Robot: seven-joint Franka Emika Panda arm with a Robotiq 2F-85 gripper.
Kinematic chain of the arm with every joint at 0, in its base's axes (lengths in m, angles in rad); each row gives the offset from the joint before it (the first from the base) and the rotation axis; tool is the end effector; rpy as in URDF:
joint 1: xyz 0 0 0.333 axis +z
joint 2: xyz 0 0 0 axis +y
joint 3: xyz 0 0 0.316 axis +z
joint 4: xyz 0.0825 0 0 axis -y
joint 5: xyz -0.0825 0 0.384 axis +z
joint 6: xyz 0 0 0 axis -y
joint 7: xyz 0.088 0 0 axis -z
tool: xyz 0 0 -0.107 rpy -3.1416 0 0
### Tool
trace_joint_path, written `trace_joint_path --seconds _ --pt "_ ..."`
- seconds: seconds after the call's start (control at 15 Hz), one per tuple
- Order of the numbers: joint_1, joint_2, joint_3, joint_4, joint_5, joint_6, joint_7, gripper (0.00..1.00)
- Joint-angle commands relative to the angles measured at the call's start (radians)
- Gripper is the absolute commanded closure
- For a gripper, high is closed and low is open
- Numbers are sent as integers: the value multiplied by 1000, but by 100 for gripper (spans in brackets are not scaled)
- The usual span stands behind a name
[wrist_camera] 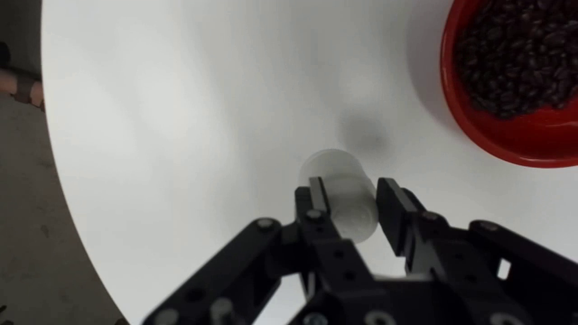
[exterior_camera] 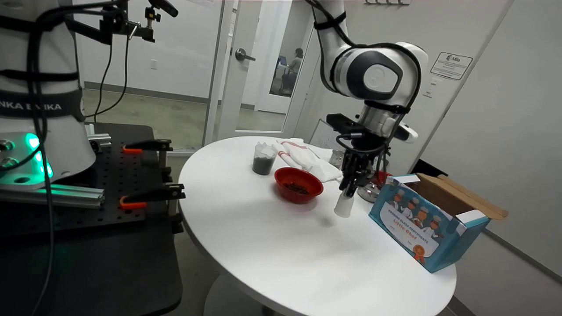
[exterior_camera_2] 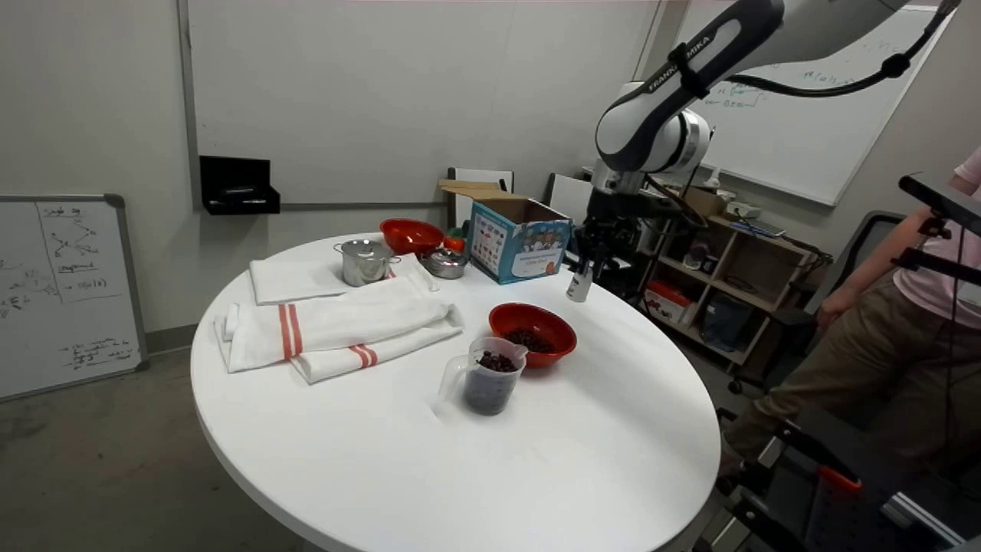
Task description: Use the white bottle to pull the box then put the bottle in the box
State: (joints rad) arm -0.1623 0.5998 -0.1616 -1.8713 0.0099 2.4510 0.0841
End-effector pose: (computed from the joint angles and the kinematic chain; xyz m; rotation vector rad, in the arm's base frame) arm 0.6050 -0.1979 0.1934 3.0011 -0.5904 -0.0345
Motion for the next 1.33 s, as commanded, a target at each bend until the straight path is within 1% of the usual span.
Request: trace_joint_path --seconds 0.0,0.2,0.53,0.73,1.0,1.07,1.13,1.2,1.27 --pt "56 -27 -12 19 -44 -20 50 90" --pt "73 -49 -6 40 -45 -33 59 90" --pt "73 -136 -2 85 -43 -114 47 90" --pt "74 -181 1 147 -41 -171 60 90" --pt "78 -193 9 254 -37 -254 88 90" --pt "72 -200 17 262 -27 -264 71 90" --pt "64 -222 30 242 -16 -272 27 90" --pt "63 -242 34 211 -21 -265 10 91" --pt "64 -213 27 237 -25 -247 44 91"
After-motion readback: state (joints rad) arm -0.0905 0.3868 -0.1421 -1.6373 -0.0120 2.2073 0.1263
